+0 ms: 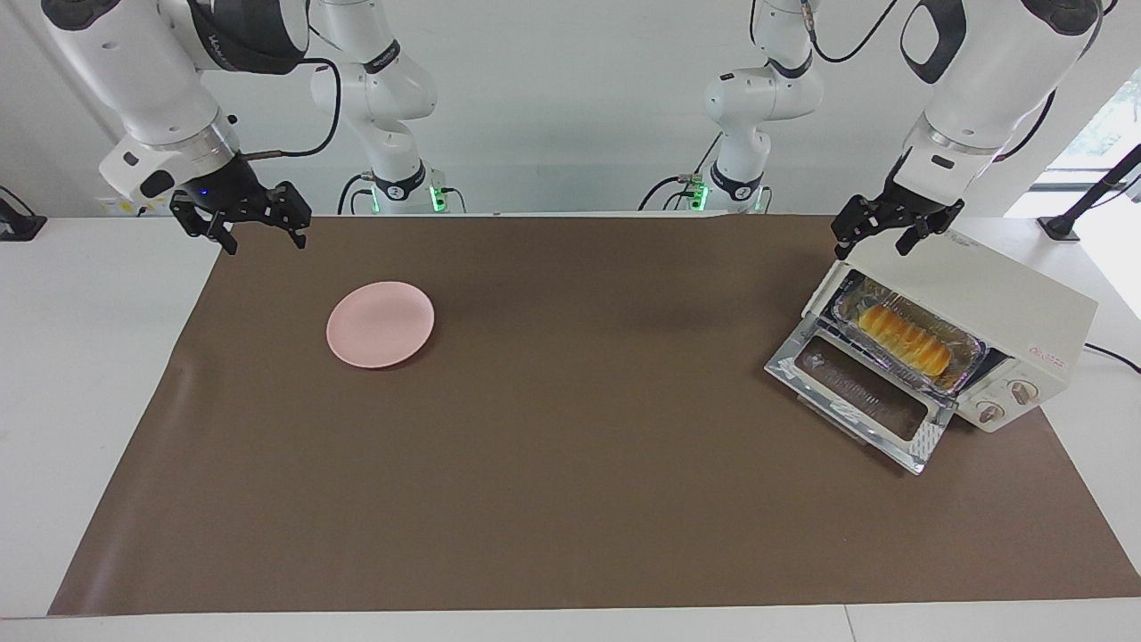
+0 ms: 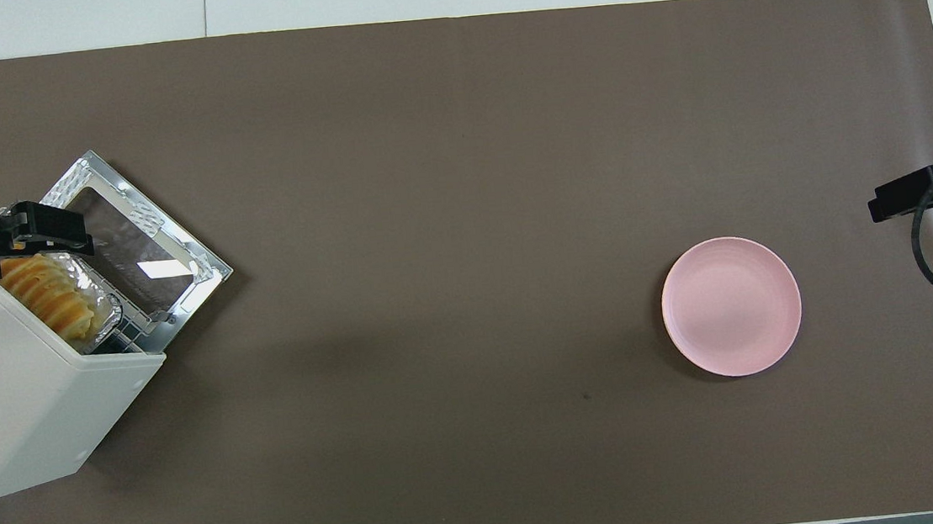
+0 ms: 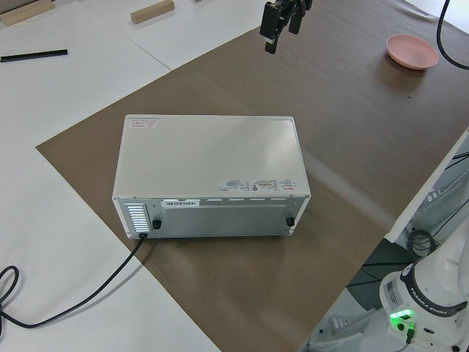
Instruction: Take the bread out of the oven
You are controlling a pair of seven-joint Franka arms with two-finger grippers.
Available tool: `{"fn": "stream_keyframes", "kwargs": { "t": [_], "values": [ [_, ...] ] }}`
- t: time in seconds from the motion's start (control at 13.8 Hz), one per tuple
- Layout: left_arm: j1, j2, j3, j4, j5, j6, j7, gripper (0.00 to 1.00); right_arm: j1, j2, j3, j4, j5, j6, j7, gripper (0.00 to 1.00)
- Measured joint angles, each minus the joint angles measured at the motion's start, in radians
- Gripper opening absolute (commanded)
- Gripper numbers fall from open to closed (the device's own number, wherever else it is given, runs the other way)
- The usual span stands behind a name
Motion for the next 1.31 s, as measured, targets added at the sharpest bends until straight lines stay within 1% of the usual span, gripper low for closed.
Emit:
{"fn": "stream_keyframes", "kwargs": {
  "t": [0.15,0.22,0.29,0.36,0.51,0.65,1.02,1.31],
  "values": [
    [-0.003,0.078,-0.004,0.05,0.007,0.0,-0.129,1.0,0.0,0.0,0.0,0.0,0.0,0.0,0.0,1.0],
    [-0.005,0.147,-0.003,0.097,0.035,0.002,-0.196,1.0,0.0,0.0,0.0,0.0,0.0,0.0,0.0,1.0],
    [-0.012,0.221,-0.003,0.141,0.088,0.022,-0.26,1.0,0.0,0.0,0.0,0.0,0.0,0.0,0.0,1.0],
    [-0.02,0.287,-0.003,0.165,0.143,0.073,-0.309,1.0,0.0,0.0,0.0,0.0,0.0,0.0,0.0,1.0],
    [-0.022,0.364,0.005,0.151,0.202,0.171,-0.358,1.0,0.0,0.0,0.0,0.0,0.0,0.0,0.0,1.0],
    [-0.013,0.379,0.02,0.098,0.218,0.244,-0.363,1.0,0.0,0.0,0.0,0.0,0.0,0.0,0.0,1.0],
    [-0.006,0.34,0.028,0.015,0.286,0.241,-0.4,1.0,0.0,0.0,0.0,0.0,0.0,0.0,0.0,1.0],
    [0.018,0.282,0.029,-0.147,0.291,0.348,-0.436,1.0,0.0,0.0,0.0,0.0,0.0,0.0,0.0,1.0]
  ]
}}
